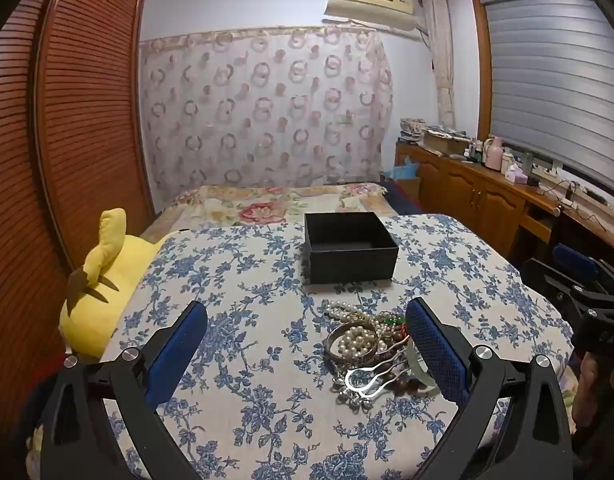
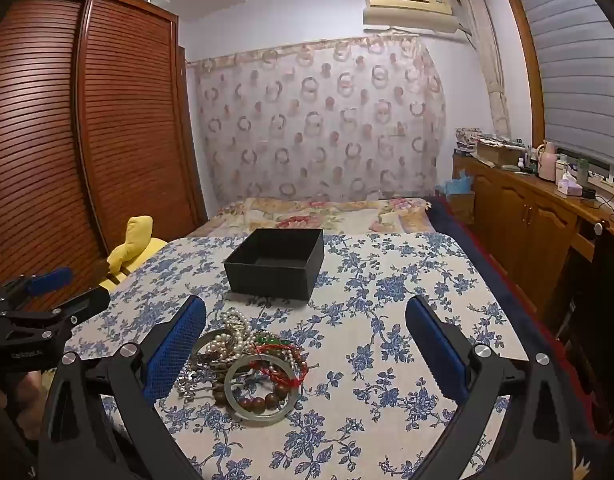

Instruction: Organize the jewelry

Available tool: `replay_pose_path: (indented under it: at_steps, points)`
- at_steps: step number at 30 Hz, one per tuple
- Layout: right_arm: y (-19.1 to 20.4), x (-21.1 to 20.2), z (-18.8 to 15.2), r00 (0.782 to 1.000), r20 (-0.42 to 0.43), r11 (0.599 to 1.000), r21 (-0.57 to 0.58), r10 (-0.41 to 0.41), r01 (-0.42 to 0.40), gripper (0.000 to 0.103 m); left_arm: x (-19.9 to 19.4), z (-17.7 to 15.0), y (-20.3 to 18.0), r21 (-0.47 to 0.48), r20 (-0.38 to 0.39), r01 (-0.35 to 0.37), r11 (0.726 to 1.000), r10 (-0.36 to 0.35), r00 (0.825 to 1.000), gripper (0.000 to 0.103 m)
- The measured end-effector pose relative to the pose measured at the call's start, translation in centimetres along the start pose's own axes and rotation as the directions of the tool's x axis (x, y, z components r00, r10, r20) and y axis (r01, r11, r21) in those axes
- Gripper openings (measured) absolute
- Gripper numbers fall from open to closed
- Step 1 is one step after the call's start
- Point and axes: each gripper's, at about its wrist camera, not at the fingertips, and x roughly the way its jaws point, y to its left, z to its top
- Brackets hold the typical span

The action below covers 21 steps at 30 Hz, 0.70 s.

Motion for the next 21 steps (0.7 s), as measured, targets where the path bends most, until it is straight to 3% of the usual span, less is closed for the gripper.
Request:
replay_pose_path:
  at_steps: [21]
  points:
    - [-0.13,-0.1,-0.03,1.0,-0.001,1.0,0.001,-0.001,0.001,0.101,-0.2,0.16,0.18,-0.009,0.013,0.008,1.0,-0.008,1.0,0.096]
